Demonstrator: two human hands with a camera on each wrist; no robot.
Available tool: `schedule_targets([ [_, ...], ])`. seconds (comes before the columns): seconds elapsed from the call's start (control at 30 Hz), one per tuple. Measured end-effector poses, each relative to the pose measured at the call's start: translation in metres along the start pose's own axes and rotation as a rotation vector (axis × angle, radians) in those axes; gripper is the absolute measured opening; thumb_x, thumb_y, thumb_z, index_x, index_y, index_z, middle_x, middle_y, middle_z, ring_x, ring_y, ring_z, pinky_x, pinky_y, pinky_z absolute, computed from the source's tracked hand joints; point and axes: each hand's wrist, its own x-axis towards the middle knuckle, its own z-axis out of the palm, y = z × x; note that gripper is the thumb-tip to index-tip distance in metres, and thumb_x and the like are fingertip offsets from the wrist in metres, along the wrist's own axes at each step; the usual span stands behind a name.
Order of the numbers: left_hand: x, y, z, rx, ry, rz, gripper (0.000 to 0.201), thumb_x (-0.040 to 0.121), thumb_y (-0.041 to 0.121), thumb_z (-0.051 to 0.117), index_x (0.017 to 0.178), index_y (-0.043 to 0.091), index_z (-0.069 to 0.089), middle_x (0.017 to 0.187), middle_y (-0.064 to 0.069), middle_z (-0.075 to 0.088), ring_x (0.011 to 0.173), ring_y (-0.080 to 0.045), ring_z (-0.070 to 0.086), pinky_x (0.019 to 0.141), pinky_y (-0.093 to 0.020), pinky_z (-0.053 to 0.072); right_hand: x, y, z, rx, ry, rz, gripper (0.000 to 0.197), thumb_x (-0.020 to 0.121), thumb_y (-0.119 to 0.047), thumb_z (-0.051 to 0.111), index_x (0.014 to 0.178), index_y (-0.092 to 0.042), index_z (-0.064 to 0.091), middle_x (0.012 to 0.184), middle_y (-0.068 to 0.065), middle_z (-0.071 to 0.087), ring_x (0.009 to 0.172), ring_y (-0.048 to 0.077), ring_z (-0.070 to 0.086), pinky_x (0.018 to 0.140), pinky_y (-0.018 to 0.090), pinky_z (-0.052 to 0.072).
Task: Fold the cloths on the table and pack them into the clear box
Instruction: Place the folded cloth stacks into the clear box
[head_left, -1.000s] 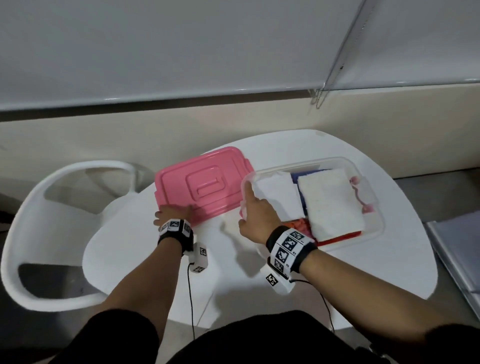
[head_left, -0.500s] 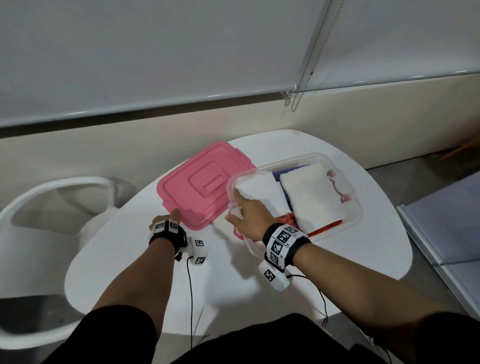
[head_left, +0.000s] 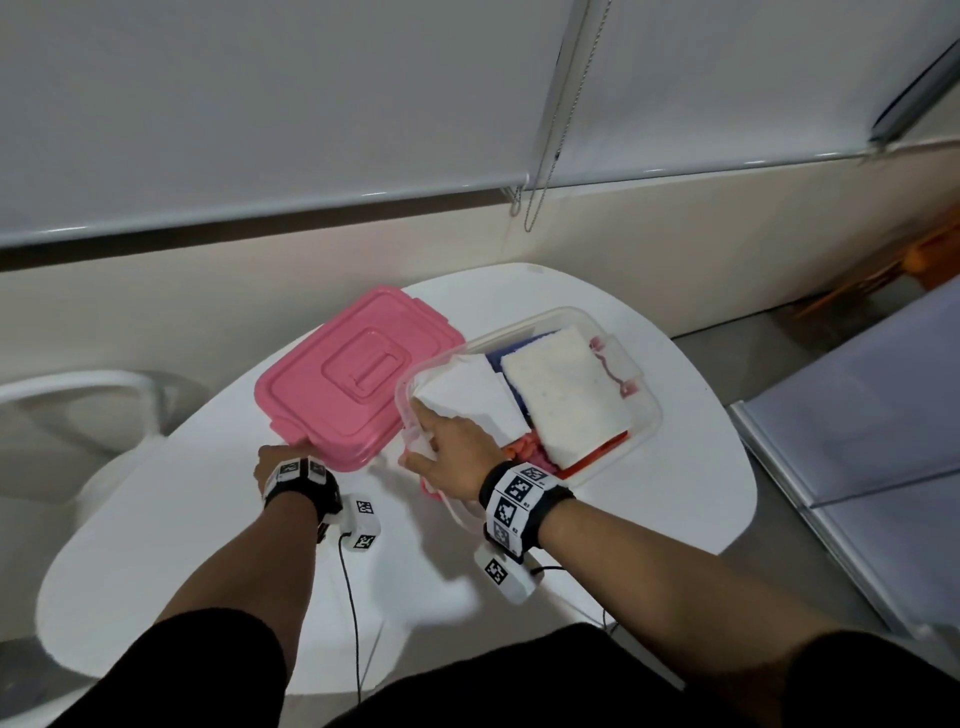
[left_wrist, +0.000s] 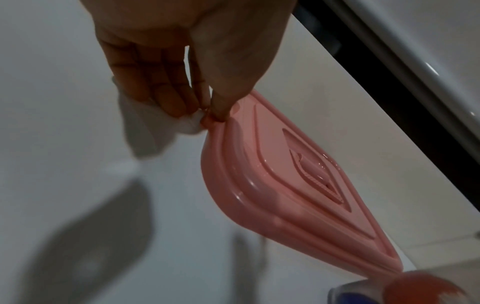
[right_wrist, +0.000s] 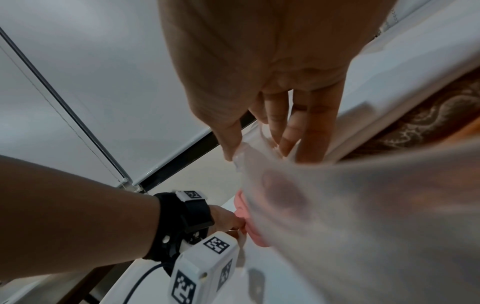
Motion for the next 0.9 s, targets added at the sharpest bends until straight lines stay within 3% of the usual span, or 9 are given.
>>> schedule_targets([
  [0.1,0.002,-0.013,0.003,-0.064,0.012,-0.066,0.097,0.059,0.016,0.082,0.143,0.011,0.034,0.129,-0.018,0.040,0.119,-0.038,0.043,0.096,-0.049,0.047,-0.001,0.000,-0.003,0.009,-0.010,-0.013,0.078,0.095,-0.047,0.057,0.156,-0.025,0.014,0.115,0.009,0.067,0.110,0.027,0.060,0.088,0.036,0.049],
  [0.13,0.003,-0.019,0.003,-0.124,0.033,-0.098,0.087,0.067,0.016,0.079,0.142,0.010,0.035,0.132,-0.019,0.040,0.121,-0.039,0.042,0.099,-0.050,0.045,-0.001,-0.001,-0.004,0.014,-0.006,-0.012,0.077,0.095,-0.047,0.056,0.156,-0.025,0.015,0.111,0.008,0.068,0.108,0.027,0.060,0.084,0.033,0.047],
  [0.2,0.007,-0.021,0.002,-0.290,0.161,-0.160,0.056,0.091,0.033,0.059,0.137,0.006,0.041,0.136,-0.021,0.044,0.124,-0.040,0.044,0.100,-0.052,0.039,-0.001,-0.001,-0.004,0.016,0.006,-0.012,0.076,0.095,-0.047,0.056,0.156,-0.024,0.017,0.096,0.005,0.069,0.104,0.025,0.061,0.077,0.028,0.042],
  [0.3,-0.003,-0.014,-0.004,-0.498,0.127,-0.213,0.076,0.085,0.061,0.056,0.128,-0.001,0.042,0.126,-0.023,0.045,0.117,-0.039,0.045,0.094,-0.052,0.039,-0.001,-0.001,-0.003,0.015,0.004,0.000,0.075,0.096,-0.047,0.055,0.156,-0.023,0.017,0.082,-0.002,0.065,0.102,0.024,0.062,0.076,0.028,0.043],
  [0.5,-0.018,-0.018,-0.014,-0.659,0.055,-0.272,0.070,0.085,0.030,0.066,0.139,-0.003,0.035,0.141,-0.024,0.040,0.129,-0.039,0.043,0.099,-0.048,0.040,-0.004,0.000,-0.002,0.012,0.030,0.003,0.076,0.095,-0.048,0.055,0.156,-0.025,0.017,0.109,0.007,0.070,0.108,0.024,0.061,0.088,0.034,0.049],
  [0.63,-0.020,-0.041,-0.016,-0.788,-0.062,-0.331,0.085,0.054,0.056,0.073,0.119,0.005,0.050,0.112,-0.016,0.063,0.095,-0.037,0.065,0.084,-0.047,0.053,-0.005,0.002,0.000,0.045,0.042,0.002,0.076,0.095,-0.046,0.056,0.156,-0.026,0.016,0.113,0.008,0.071,0.108,0.022,0.064,0.093,0.033,0.049],
  [0.7,-0.022,-0.051,-0.014,-0.836,-0.106,-0.301,0.075,0.056,0.059,0.071,0.107,0.006,0.057,0.097,-0.014,0.068,0.080,-0.034,0.069,0.077,-0.048,0.057,-0.003,0.004,0.002,0.059,0.056,-0.014,0.076,0.095,-0.046,0.057,0.156,-0.028,0.016,0.119,0.007,0.069,0.106,0.022,0.065,0.092,0.032,0.049],
  [0.8,-0.035,-0.053,-0.028,-0.968,-0.016,-0.227,0.071,0.069,0.053,0.067,0.120,0.006,0.053,0.112,-0.014,0.065,0.093,-0.036,0.065,0.084,-0.045,0.052,0.000,0.007,0.001,0.134,0.042,-0.042,0.079,0.092,-0.046,0.063,0.156,-0.030,0.019,0.136,0.004,0.060,0.108,0.021,0.065,0.097,0.035,0.050],
  [0.9,-0.044,-0.046,-0.059,-1.102,0.148,-0.232,0.078,0.067,0.043,0.064,0.134,0.009,0.044,0.116,-0.010,0.059,0.101,-0.039,0.061,0.086,-0.048,0.052,0.001,0.014,-0.006,0.335,0.014,-0.044,0.079,0.087,-0.041,0.072,0.153,-0.026,0.032,0.144,0.001,0.052,0.111,0.016,0.063,0.100,0.033,0.049],
])
